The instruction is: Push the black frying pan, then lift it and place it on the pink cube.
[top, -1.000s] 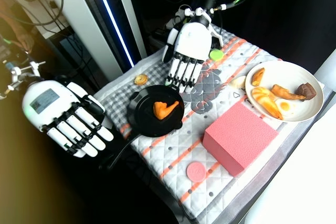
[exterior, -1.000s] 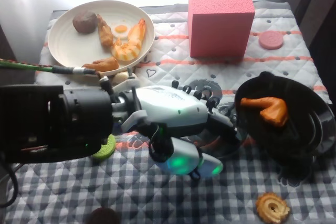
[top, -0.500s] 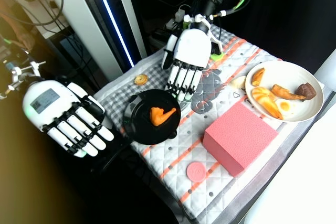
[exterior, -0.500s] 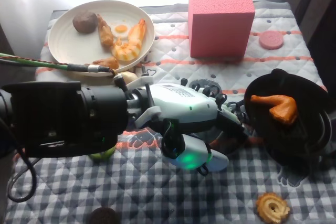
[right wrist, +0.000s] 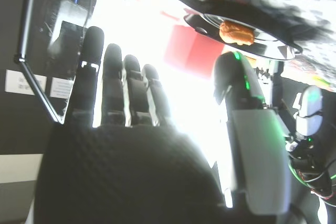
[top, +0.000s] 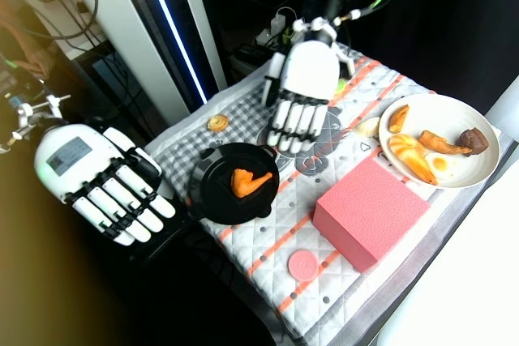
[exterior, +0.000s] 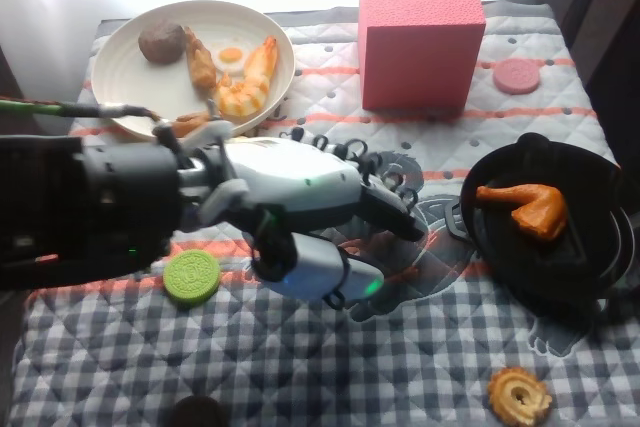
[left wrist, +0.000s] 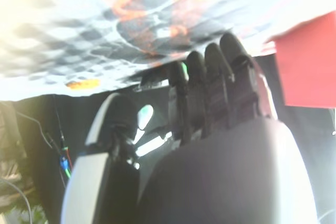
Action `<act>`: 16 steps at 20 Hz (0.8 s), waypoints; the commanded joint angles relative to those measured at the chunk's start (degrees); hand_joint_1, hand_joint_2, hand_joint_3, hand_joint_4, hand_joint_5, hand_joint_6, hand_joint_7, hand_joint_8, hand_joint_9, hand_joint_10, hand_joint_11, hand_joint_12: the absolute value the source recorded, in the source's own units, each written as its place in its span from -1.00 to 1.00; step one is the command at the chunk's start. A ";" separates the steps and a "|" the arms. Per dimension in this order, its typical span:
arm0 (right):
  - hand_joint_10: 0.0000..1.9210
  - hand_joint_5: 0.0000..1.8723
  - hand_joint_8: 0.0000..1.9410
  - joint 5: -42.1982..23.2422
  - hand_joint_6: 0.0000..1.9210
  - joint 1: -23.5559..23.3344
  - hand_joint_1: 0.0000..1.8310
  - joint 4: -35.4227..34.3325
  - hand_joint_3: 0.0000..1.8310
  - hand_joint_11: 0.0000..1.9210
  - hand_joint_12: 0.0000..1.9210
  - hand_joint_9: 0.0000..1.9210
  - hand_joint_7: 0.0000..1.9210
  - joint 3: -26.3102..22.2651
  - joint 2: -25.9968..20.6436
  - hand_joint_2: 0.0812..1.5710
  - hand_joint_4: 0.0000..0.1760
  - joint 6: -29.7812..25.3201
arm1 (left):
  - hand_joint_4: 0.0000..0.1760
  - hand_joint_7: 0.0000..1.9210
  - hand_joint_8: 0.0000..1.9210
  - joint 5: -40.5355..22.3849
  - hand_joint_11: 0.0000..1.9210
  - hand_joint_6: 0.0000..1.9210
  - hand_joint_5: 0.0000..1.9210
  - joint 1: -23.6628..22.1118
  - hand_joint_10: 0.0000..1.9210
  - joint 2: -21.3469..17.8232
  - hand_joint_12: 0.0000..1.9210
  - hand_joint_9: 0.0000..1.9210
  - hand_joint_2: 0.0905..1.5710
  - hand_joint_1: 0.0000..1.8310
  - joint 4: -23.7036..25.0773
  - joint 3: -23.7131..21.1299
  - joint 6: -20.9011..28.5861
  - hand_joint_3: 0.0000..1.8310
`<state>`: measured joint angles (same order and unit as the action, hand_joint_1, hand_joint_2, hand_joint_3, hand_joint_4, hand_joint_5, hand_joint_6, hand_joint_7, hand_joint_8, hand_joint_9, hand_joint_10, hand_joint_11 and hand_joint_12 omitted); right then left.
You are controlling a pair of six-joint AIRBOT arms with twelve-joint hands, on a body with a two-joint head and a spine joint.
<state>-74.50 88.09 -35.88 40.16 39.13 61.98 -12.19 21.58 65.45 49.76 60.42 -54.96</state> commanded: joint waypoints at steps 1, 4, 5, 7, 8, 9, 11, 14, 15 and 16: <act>-0.66 -1.00 -1.00 -5.83 -1.00 -0.23 -0.28 -0.26 -1.00 -1.00 0.25 -1.00 -0.96 0.63 -0.38 0.55 -1.00 -0.20 | -1.00 -0.72 -0.99 -7.21 -1.00 -0.98 -0.53 -1.19 -0.99 -1.21 -0.34 -0.84 0.74 -0.53 -1.96 -0.65 0.37 -1.00; -0.96 -1.00 -1.00 -1.18 -1.00 -2.16 -0.21 -0.02 -1.00 -1.00 -0.10 -1.00 -1.00 2.71 -0.30 0.52 -1.00 -0.23 | -1.00 -0.68 -0.99 -11.04 -1.00 -1.00 -0.56 -2.61 -0.96 -5.34 -0.18 -0.74 0.78 -0.64 -3.59 -2.92 0.41 -1.00; -0.99 -1.00 -1.00 0.19 -1.00 -2.92 -0.20 0.17 -1.00 -1.00 -0.25 -1.00 -1.00 3.38 -0.20 0.52 -1.00 -0.23 | -1.00 -0.65 -0.98 -11.56 -1.00 -0.99 -0.55 -2.91 -0.95 -6.33 -0.10 -0.71 0.77 -0.63 -3.58 -3.45 0.41 -1.00; -1.00 -1.00 -1.00 4.09 -1.00 -4.95 -0.18 0.38 -1.00 -1.00 -0.48 -1.00 -1.00 4.92 0.22 0.53 -1.00 0.38 | -1.00 -0.67 -0.99 -12.60 -1.00 -1.00 -0.59 -3.47 -0.96 -8.25 -0.18 -0.74 0.78 -0.68 -3.85 -4.34 0.43 -1.00; -1.00 -1.00 -1.00 6.83 -1.00 -6.36 -0.18 0.38 -1.00 -1.00 -0.78 -1.00 -1.00 6.55 1.04 0.51 -1.00 0.38 | -1.00 -0.65 -0.99 -13.41 -1.00 -0.99 -0.56 -3.71 -0.95 -9.51 -0.12 -0.72 0.76 -0.58 -4.48 -4.83 0.43 -1.00; -1.00 -1.00 -1.00 8.84 -1.00 -7.34 -0.19 0.38 -1.00 -1.00 -0.95 -1.00 -1.00 7.58 1.68 0.50 -1.00 0.38 | -1.00 -0.65 -0.99 -13.95 -1.00 -0.99 -0.57 -3.83 -0.94 -10.14 -0.02 -0.70 0.74 -0.58 -4.92 -5.05 0.44 -1.00; -1.00 -1.00 -1.00 14.53 -1.00 -10.05 -0.13 0.31 -1.00 -0.94 -0.96 -1.00 -1.00 10.76 4.18 0.49 -1.00 0.39 | -0.96 -0.67 -1.00 -14.61 -1.00 -1.00 -0.58 -4.11 -0.94 -11.60 0.08 -0.72 0.76 -0.63 -5.15 -5.76 0.44 -1.00; -1.00 -1.00 -1.00 21.73 -1.00 -14.02 -0.06 -0.49 -1.00 -1.00 -0.45 -1.00 -1.00 15.49 8.27 0.46 -1.00 1.03 | -1.00 -0.66 -0.99 -15.27 -1.00 -0.99 -0.56 -4.21 -0.94 -13.33 0.05 -0.74 0.75 -0.61 -5.77 -6.45 0.45 -1.00; -1.00 -1.00 -1.00 24.57 -1.00 -15.92 -0.05 -2.17 -1.00 -1.00 -0.73 -1.00 -1.00 17.02 9.89 0.46 -1.00 3.79 | -1.00 -0.69 -1.00 -15.65 -1.00 -1.00 -0.58 -4.14 -0.95 -13.84 0.04 -0.77 0.75 -0.62 -7.23 -6.47 -0.02 -1.00; -1.00 -1.00 -1.00 26.63 -1.00 -17.55 -0.05 -3.55 -1.00 -1.00 -0.88 -1.00 -1.00 18.07 10.99 0.46 -1.00 6.55 | -1.00 -0.67 -0.99 -15.94 -1.00 -0.99 -0.56 -3.82 -0.94 -14.20 0.06 -0.75 0.73 -0.54 -9.31 -6.46 -1.10 -1.00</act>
<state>-43.29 70.61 -39.97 58.02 50.68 68.77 -22.63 18.20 51.72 41.93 54.15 -56.27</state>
